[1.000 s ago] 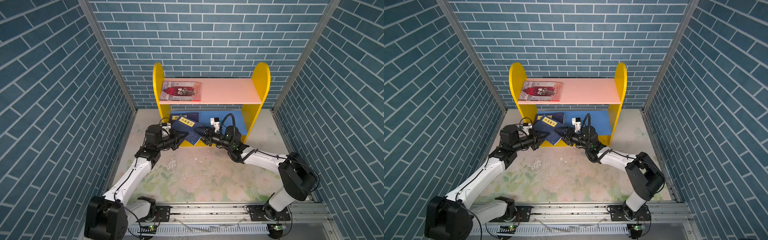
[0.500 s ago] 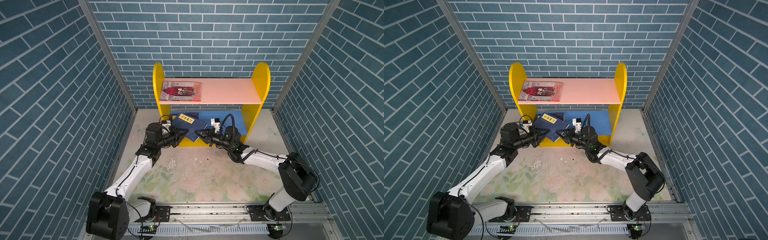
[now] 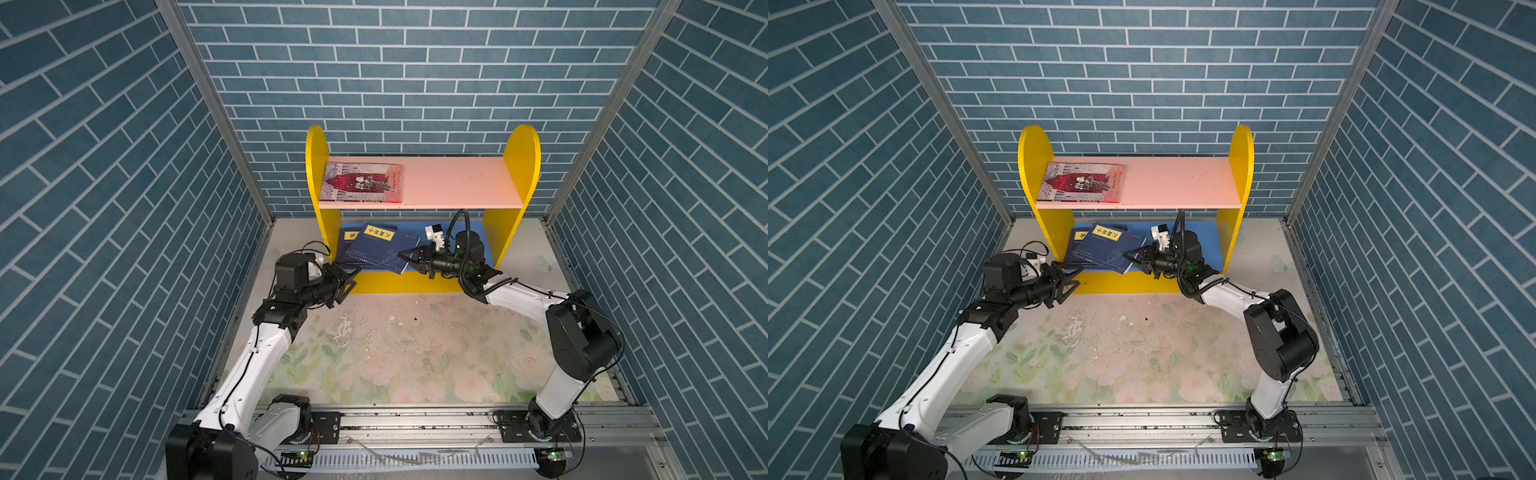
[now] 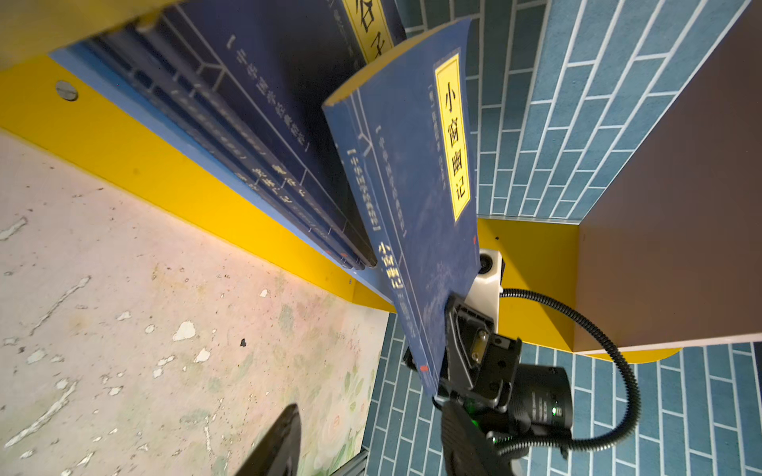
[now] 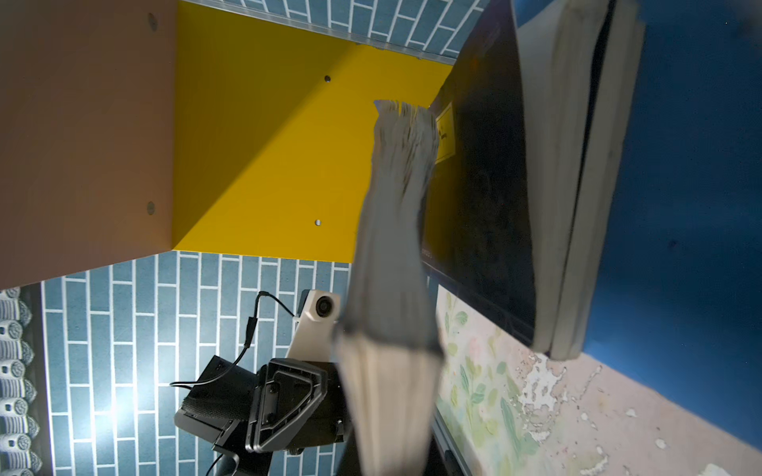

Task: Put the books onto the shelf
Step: 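Lay the book onto the stack on the lower shelf with both grippers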

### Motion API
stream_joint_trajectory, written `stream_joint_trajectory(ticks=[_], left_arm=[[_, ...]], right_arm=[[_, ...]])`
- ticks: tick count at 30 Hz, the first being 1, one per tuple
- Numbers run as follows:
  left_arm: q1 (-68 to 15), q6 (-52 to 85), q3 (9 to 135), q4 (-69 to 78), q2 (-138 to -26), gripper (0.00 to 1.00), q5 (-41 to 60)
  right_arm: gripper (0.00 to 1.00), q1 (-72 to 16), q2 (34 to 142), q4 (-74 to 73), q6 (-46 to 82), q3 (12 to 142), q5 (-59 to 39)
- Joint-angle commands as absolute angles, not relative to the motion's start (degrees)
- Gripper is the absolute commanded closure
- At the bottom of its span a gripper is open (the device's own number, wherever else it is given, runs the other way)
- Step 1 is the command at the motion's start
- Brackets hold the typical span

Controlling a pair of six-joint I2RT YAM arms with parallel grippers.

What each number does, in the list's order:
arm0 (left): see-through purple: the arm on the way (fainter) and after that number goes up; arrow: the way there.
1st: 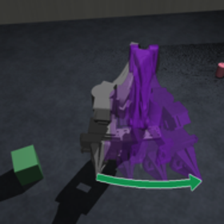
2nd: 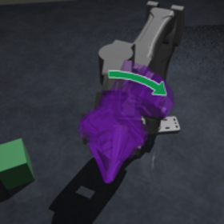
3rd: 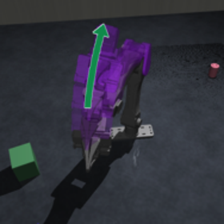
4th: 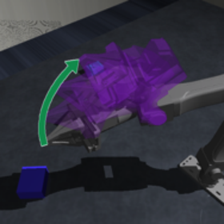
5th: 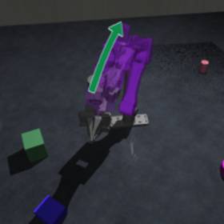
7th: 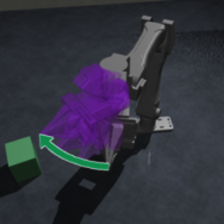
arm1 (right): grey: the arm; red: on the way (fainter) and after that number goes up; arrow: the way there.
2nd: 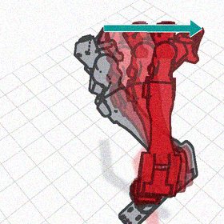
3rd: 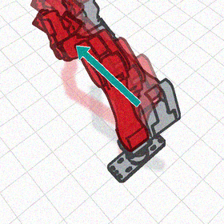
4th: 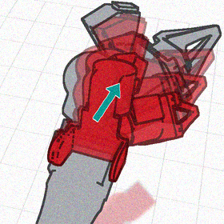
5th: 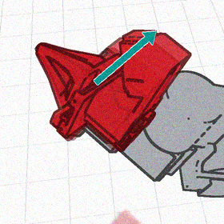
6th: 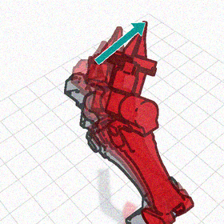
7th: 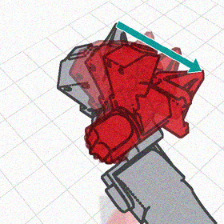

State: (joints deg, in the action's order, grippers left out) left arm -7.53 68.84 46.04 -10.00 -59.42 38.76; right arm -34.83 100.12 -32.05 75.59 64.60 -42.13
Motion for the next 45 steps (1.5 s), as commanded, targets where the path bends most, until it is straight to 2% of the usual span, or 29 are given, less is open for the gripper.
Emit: stream_joint_trajectory(ticks=[1,6,22,33,35,41,45], left_arm=[[-7.21,66.27,45.97,-13.23,-58.02,0.43,39.02],[-7.12,66.27,45.57,-12.71,-57.91,0.43,38.67],[-7.03,66.45,45.79,-11.6,-58.63,0.41,38.27],[-7.03,66.97,45.26,-11.3,-58.62,0.41,38.32],[-7.03,66.97,45.24,-11.25,-58.62,0.41,38.3],[-7.03,67.32,45.43,-10.86,-58.62,0.4,38.32],[-7.03,67.68,45.31,-10.46,-58.82,0.4,38.41]], right_arm=[[1.0,-33.76,101.09,-24.41,67.24,70.44,-49.43],[1.0,-32.37,103.67,-12.34,59.68,77.45,-52.56],[0.99,-29.43,111.68,-13.39,59.25,83.42,-56.27],[0.9,-29.35,118.39,-9.16,58.42,90.4,-58.6],[0.85,-29.35,119.08,-7.95,57.81,91.65,-58.67],[0.59,-29.07,118.96,-2.66,54.43,93.56,-56.51],[0.52,-28.99,118.44,-1.37,53.69,94.14,-54.83]])
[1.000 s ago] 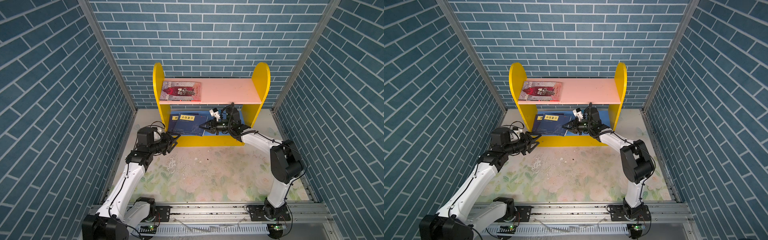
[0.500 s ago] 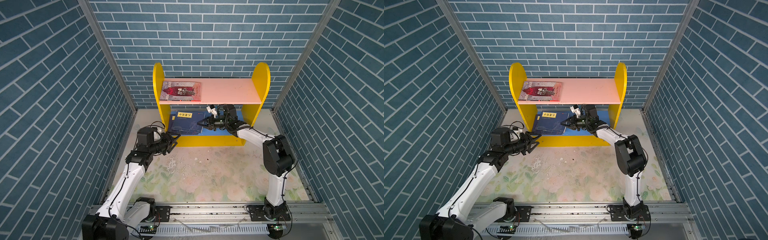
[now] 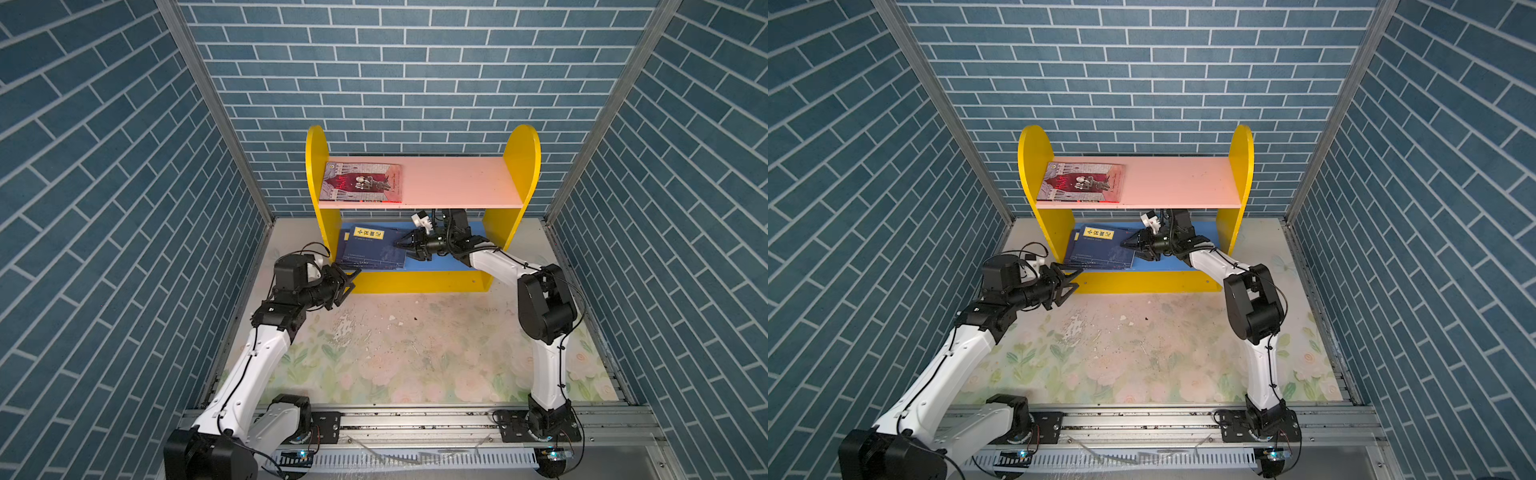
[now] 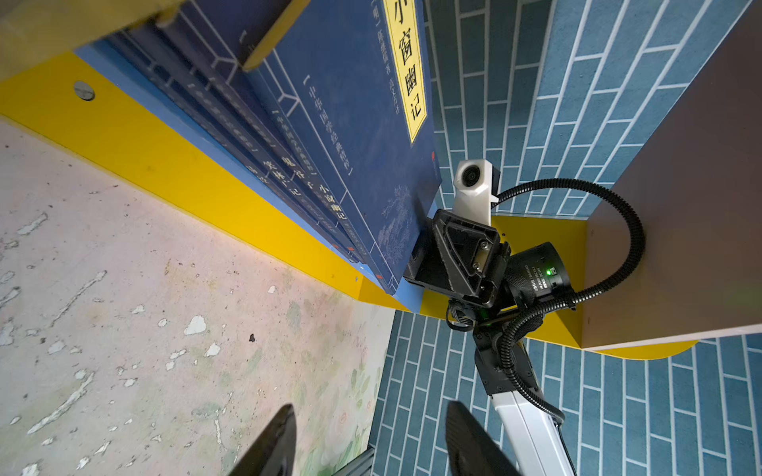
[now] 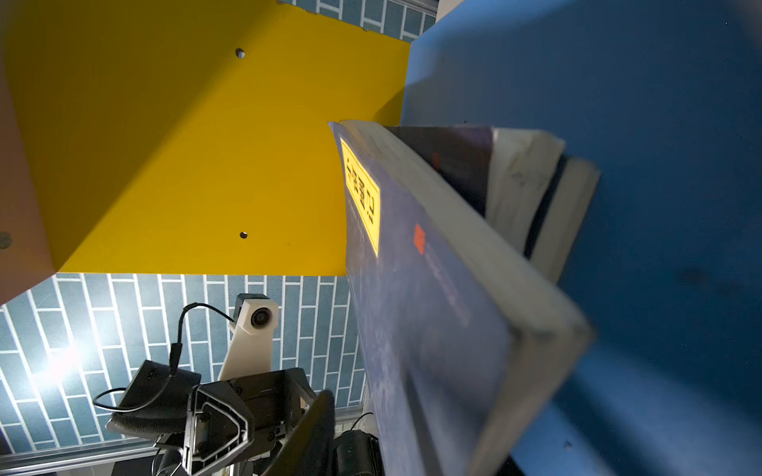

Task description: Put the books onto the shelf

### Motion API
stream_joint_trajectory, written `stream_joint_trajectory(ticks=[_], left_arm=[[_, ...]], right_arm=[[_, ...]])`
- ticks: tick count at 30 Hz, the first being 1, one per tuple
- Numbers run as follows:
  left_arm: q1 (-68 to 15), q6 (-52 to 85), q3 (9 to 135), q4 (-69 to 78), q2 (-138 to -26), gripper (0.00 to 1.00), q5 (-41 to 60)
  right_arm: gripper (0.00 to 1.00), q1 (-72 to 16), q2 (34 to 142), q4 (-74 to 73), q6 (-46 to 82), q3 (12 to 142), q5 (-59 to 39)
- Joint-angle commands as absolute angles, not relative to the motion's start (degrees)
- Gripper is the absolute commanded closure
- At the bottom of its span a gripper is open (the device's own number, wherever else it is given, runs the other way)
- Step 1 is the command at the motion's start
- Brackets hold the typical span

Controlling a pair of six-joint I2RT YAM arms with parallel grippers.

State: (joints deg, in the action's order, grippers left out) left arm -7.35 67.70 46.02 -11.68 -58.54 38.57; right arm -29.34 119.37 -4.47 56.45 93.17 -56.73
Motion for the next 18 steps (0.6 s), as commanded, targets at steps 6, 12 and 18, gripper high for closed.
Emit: stream_joint_trajectory(ticks=[6,12,18], left_arm=[[-7.03,67.94,45.5,-10.02,-58.72,0.4,38.54],[-7.03,68.12,45.33,-10.11,-58.61,0.4,38.6],[-7.03,68.29,45.44,-9.76,-58.71,0.4,38.67]], right_arm=[[0.48,-28.43,116.03,2.64,51.08,93.43,-48.84],[0.47,-28.13,113.92,3.7,50.26,92.43,-43.11],[0.51,-28.12,110.44,0.73,51.48,89.39,-40.93]])
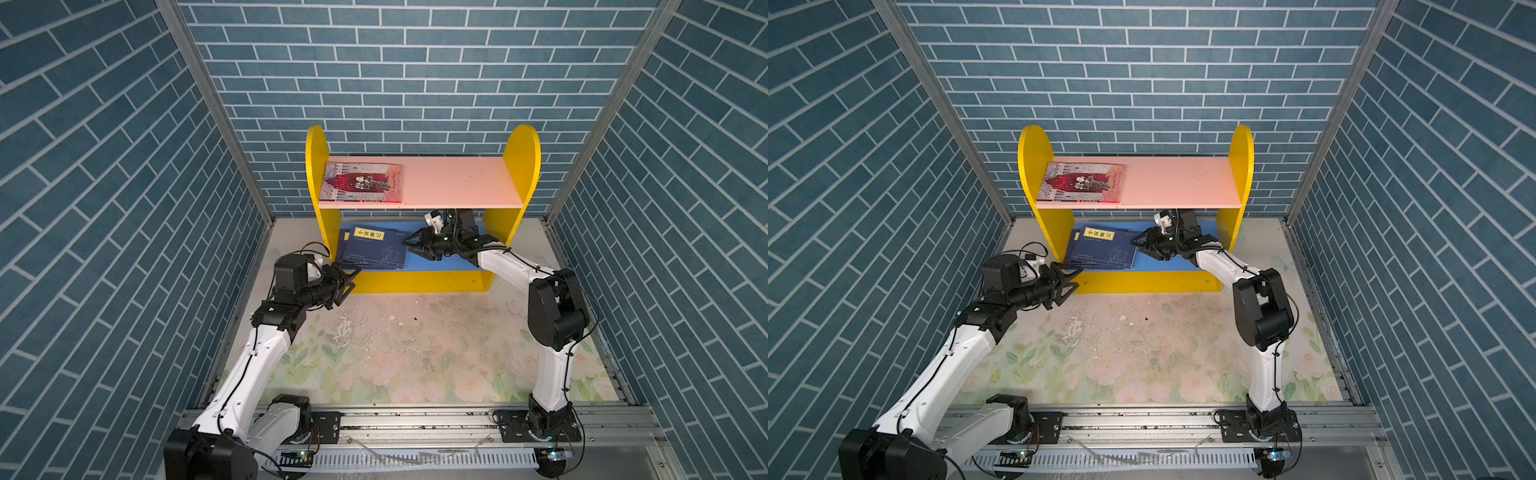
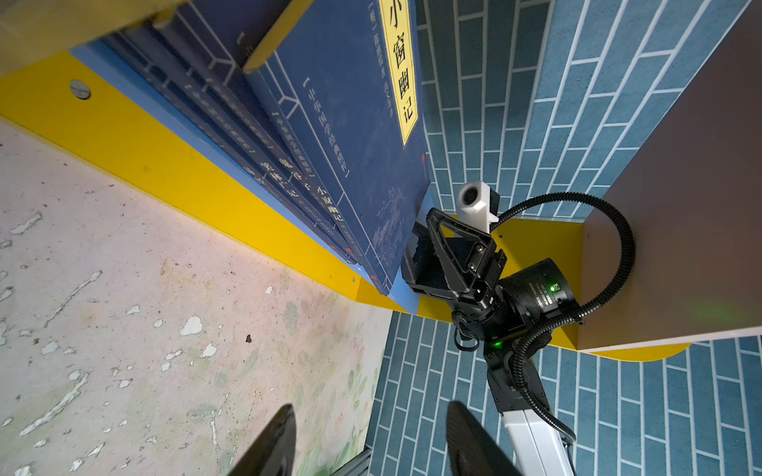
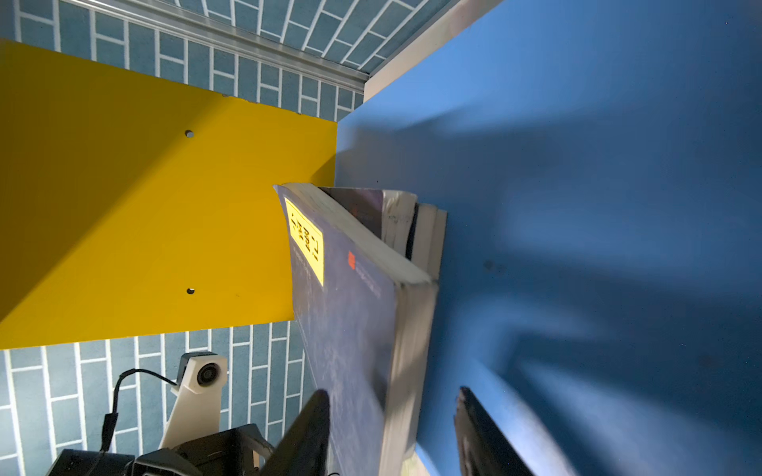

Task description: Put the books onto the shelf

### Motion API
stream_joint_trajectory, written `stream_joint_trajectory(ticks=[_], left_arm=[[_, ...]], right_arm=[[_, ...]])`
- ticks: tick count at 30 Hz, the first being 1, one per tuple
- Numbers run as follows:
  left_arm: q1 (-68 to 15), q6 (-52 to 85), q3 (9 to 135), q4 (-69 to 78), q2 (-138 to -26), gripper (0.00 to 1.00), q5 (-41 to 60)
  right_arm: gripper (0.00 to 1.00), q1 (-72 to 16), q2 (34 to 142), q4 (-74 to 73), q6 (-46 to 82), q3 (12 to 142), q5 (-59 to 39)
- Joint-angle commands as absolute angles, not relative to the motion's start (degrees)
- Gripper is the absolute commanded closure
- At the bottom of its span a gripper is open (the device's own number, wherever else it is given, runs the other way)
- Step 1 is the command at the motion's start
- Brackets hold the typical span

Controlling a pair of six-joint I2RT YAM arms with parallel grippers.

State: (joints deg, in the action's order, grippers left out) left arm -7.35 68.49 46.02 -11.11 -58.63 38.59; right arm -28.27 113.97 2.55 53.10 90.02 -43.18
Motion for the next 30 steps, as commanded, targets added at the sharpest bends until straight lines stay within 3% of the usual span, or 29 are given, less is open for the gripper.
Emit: stream_joint_trajectory(ticks=[1,13,30], left_arm=[[-7.03,68.29,45.43,-9.67,-58.84,0.4,38.61],[-7.03,68.33,45.61,-9.83,-58.73,0.4,38.59],[-6.94,68.57,45.54,-9.32,-58.98,0.4,38.67]], right_arm=[[0.52,-28.12,110.17,0.7,51.58,89.21,-41.15],[0.75,-28.15,111.66,-2.72,54.56,89.51,-43.43],[0.82,-28.23,116.82,-0.52,54.58,95.81,-44.82]])
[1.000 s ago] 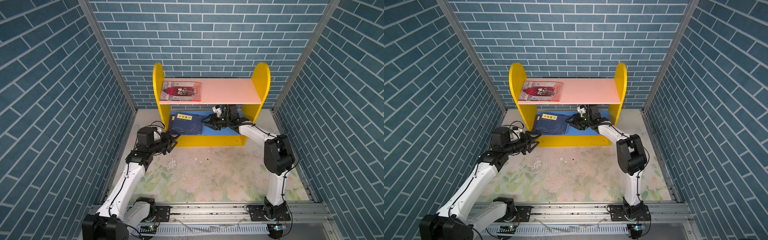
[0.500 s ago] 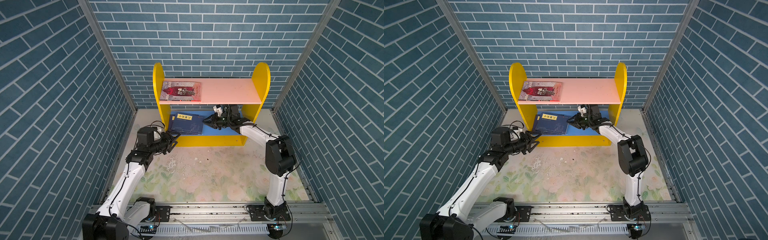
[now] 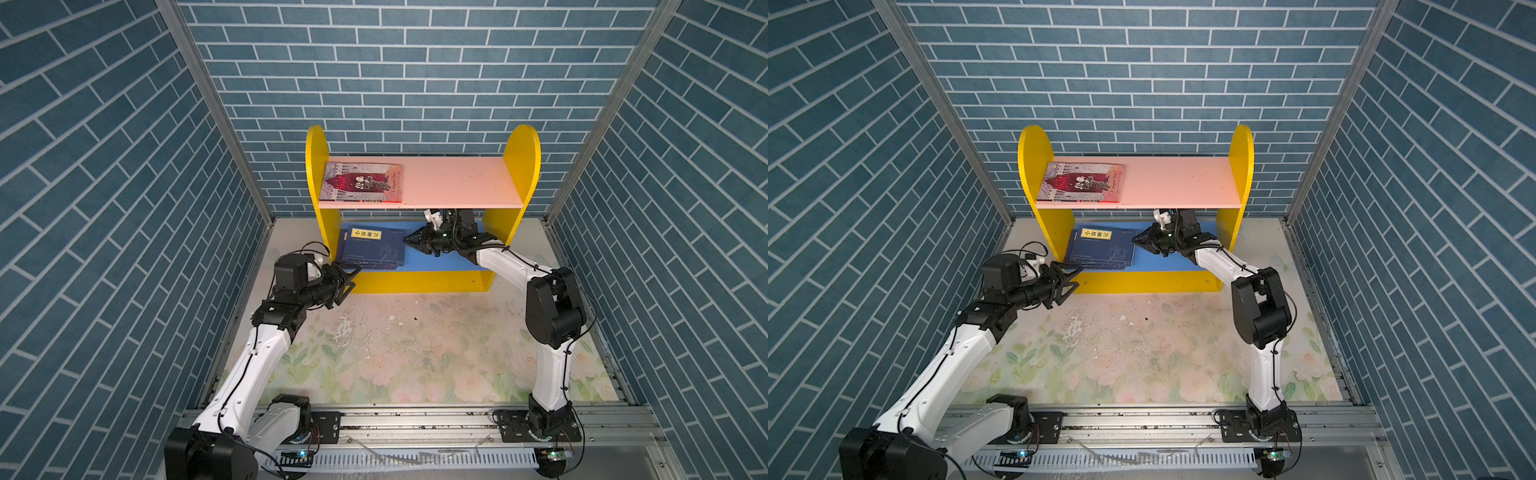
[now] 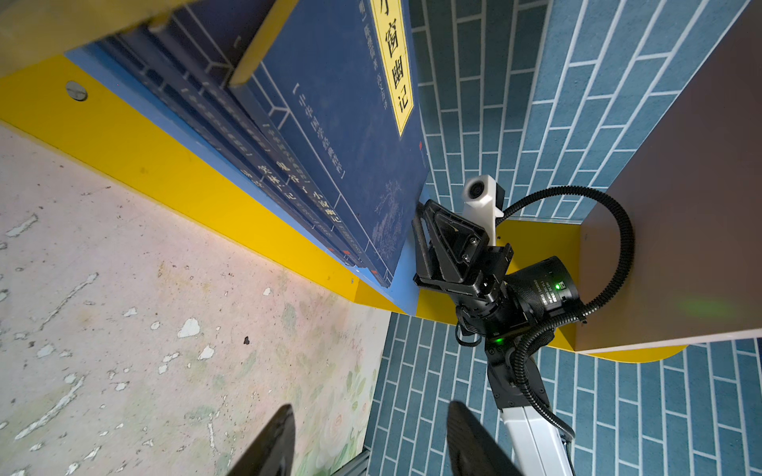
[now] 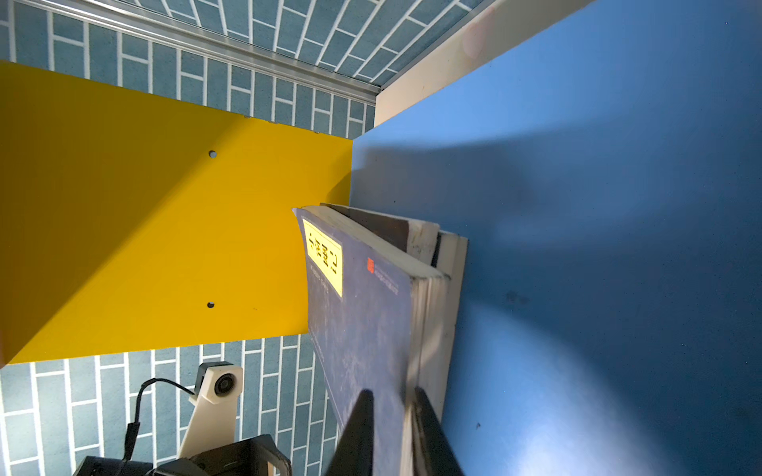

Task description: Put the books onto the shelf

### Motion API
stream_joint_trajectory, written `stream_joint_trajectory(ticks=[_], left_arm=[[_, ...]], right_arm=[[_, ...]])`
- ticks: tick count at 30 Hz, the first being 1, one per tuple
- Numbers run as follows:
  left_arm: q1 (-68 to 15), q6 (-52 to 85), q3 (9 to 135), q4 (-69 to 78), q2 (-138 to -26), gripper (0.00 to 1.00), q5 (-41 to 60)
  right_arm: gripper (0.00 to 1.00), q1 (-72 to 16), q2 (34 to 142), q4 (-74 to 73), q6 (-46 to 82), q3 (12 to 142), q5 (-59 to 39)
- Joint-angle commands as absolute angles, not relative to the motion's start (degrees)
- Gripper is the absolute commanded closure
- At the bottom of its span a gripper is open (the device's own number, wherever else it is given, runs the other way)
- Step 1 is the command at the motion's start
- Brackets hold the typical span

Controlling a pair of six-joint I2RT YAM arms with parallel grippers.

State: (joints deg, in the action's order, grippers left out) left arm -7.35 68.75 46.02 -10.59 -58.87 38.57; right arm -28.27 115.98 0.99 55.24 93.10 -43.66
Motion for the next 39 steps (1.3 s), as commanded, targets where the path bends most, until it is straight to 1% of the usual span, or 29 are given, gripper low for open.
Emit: stream_joint_trajectory(ticks=[1,3,15,27,39], left_arm=[[-6.94,68.57,45.67,-9.32,-58.98,0.4,38.67],[-6.94,68.64,45.79,-9.33,-59.01,0.4,38.67],[-6.77,69.15,45.7,-8.58,-59.38,0.4,38.84],[-6.77,69.61,45.87,-7.92,-59.72,0.39,39.02],[-6.68,69.79,45.79,-8.0,-59.5,0.39,39.11]], right_arm=[[0.82,-28.19,117.19,-0.52,54.52,96.27,-44.92],[0.84,-28.19,117.67,-0.48,54.64,97.0,-45.17],[0.84,-29.51,119.48,-2.08,56.91,99.71,-47.33],[0.84,-30.69,119.66,-2.49,57.11,99.4,-46.94],[0.83,-30.72,122.13,-1.58,57.04,102.98,-45.95]])
